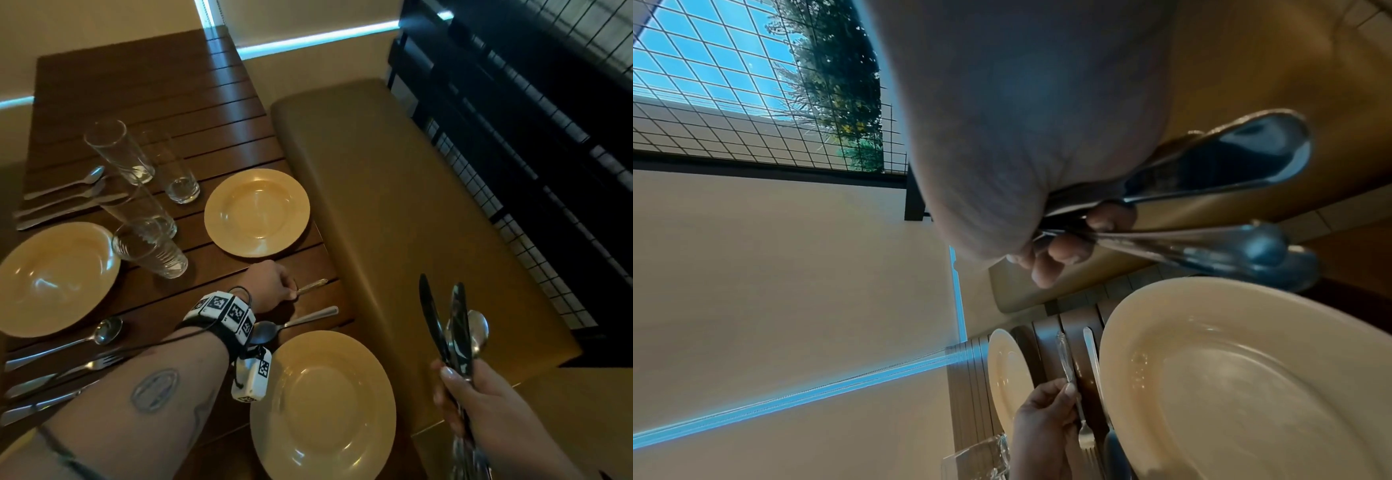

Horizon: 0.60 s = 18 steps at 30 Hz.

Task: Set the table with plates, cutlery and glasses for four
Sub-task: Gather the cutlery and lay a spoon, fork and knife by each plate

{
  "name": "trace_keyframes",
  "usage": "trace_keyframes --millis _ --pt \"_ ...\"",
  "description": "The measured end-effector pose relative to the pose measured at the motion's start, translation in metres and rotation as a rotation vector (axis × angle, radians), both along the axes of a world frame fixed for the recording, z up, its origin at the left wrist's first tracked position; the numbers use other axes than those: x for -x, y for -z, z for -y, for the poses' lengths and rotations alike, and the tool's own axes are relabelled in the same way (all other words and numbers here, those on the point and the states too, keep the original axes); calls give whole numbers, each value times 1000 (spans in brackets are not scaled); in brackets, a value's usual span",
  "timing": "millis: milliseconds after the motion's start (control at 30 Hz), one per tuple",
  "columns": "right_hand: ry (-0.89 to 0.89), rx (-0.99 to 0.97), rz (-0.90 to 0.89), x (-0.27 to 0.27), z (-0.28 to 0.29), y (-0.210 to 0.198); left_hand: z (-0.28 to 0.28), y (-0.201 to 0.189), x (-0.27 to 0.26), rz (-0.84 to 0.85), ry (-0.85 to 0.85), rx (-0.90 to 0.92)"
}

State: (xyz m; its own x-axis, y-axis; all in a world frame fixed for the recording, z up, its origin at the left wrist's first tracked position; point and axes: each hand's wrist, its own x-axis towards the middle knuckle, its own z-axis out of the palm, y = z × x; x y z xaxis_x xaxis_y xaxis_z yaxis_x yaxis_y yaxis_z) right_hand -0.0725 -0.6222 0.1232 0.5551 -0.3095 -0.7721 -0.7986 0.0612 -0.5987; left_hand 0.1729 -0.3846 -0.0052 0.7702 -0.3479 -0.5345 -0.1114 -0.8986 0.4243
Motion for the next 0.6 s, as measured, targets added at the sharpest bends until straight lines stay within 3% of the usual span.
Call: trace_keyframes --millis 200,600 --pt "-20 -7 42 -6 -4 5 -3 1 1 -39 4 24" --pt "-48 -10 67 -13 -8 6 0 2 17 59 -62 -20"
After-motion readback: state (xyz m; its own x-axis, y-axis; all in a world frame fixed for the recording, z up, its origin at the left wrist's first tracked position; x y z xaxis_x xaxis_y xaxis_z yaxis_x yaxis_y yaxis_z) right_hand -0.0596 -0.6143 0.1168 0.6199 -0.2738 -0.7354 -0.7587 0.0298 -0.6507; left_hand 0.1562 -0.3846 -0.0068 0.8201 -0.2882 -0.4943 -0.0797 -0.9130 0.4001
